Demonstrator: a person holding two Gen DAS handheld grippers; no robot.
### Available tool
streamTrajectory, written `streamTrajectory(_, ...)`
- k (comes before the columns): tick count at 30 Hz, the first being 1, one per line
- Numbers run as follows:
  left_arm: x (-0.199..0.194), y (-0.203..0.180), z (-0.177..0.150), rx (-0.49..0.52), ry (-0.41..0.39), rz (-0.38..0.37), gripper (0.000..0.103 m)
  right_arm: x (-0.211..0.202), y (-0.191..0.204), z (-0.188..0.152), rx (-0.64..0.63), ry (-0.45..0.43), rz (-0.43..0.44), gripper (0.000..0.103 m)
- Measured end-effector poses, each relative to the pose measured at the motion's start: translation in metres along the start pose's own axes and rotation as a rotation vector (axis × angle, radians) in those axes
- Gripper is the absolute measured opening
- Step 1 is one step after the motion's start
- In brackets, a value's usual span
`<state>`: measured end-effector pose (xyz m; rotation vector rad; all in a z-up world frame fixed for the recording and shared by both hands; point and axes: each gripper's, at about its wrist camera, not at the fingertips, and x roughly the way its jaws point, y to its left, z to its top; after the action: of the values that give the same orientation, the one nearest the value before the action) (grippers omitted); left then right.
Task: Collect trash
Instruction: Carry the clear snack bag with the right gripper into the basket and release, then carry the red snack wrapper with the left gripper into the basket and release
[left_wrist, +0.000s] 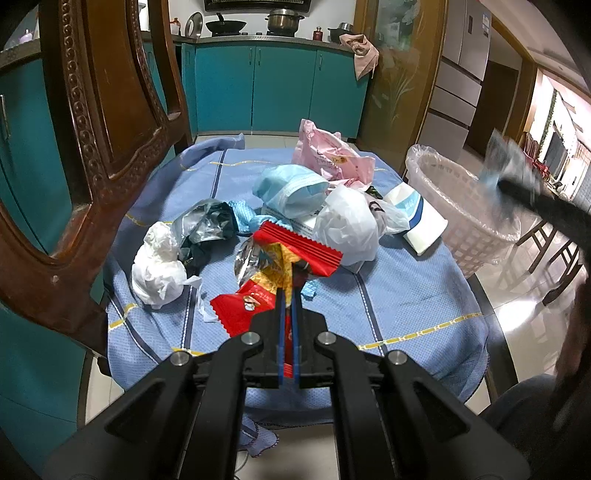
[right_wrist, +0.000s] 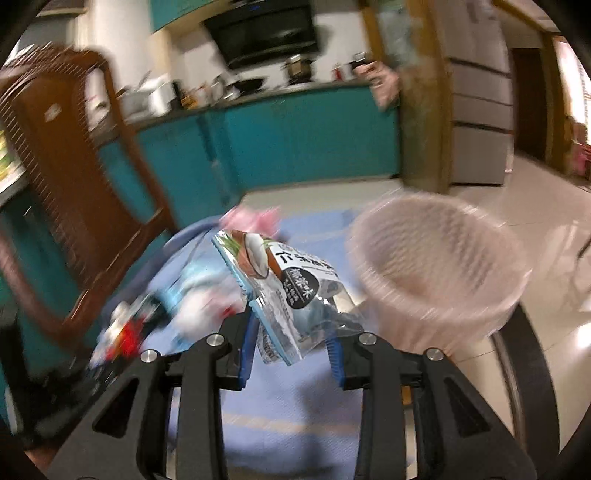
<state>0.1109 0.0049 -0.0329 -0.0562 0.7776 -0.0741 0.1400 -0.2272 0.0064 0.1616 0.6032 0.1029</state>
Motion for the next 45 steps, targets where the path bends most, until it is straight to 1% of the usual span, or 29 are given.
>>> streamTrajectory(2,0.001,0.000,0.000,-0.002,0.003,0.000,0.004,0.009,-0.023,0.019,0.016,-0.031,-0.089,0.034)
streamTrajectory(5,0.003,0.002,0.000,-0.006,0.009,0.000,0.004,0.034,-0.060,0.042,0.075,-0.040,-0.211,0.034)
streamTrajectory(7,0.005,0.003,0.000,-0.012,0.010,0.000,0.004,0.051,-0.078,0.049,0.095,-0.030,-0.257,0.035)
streamTrajectory(9,0.005,0.004,0.000,-0.016,0.013,0.000,0.004,0.069,-0.093,0.051,0.113,-0.001,-0.291,0.043)
streamTrajectory(10,0.006,0.003,0.000,-0.016,0.014,0.001,0.004,0.080,-0.101,0.050,0.116,0.026,-0.306,0.052)
streamTrajectory(11,0.006,0.003,0.000,-0.014,0.015,0.001,0.004,0.086,-0.106,0.049,0.119,0.046,-0.324,0.055)
streamTrajectory(12,0.007,0.003,0.000,-0.013,0.015,0.001,0.004,0.089,-0.109,0.048,0.124,0.054,-0.333,0.055)
streamTrajectory(13,0.007,0.002,0.000,-0.012,0.015,0.001,0.004,0.088,-0.109,0.046,0.122,0.057,-0.330,0.057)
streamTrajectory(14,0.006,0.002,0.001,-0.011,0.015,0.000,0.004,0.086,-0.106,0.046,0.119,0.055,-0.326,0.065)
streamTrajectory(15,0.006,0.002,0.001,-0.011,0.014,-0.001,0.004,0.078,-0.101,0.044,0.117,0.041,-0.320,0.071)
streamTrajectory(16,0.006,0.002,0.001,-0.011,0.014,-0.002,0.004,0.071,-0.096,0.043,0.117,0.029,-0.312,0.080)
streamTrajectory(17,0.006,0.003,0.001,-0.012,0.015,-0.004,0.004,0.062,-0.087,0.041,0.116,0.014,-0.290,0.082)
streamTrajectory(19,0.006,0.003,0.000,-0.012,0.017,-0.005,0.004,0.040,-0.065,0.033,0.097,-0.014,-0.239,0.084)
streamTrajectory(21,0.005,0.003,0.001,-0.012,0.014,-0.004,0.004,0.024,-0.042,0.023,0.075,-0.018,-0.199,0.084)
streamTrajectory(23,0.006,0.003,0.000,-0.012,0.016,-0.003,0.004,0.007,-0.018,0.006,0.060,-0.020,-0.136,0.088)
streamTrajectory(24,0.006,0.003,0.000,-0.014,0.019,-0.003,0.004,-0.001,-0.004,-0.005,0.027,-0.019,-0.113,0.088)
streamTrajectory(27,0.006,0.000,-0.001,-0.005,0.019,0.002,0.004,-0.011,0.019,-0.026,-0.021,-0.038,-0.085,0.088)
streamTrajectory(29,0.006,-0.001,-0.002,0.001,0.021,0.007,0.004,-0.010,0.024,-0.033,-0.034,-0.025,-0.069,0.088)
streamTrajectory(31,0.007,-0.003,-0.002,0.007,0.024,0.015,0.004,-0.006,0.025,-0.032,-0.048,-0.010,-0.064,0.088)
streamTrajectory(41,0.013,-0.006,-0.001,0.009,0.046,0.056,0.004,-0.015,0.015,-0.033,-0.007,-0.019,-0.022,0.088)
streamTrajectory(45,0.012,-0.015,0.011,0.007,0.043,0.040,0.004,-0.020,0.006,-0.034,0.012,-0.035,0.002,0.088)
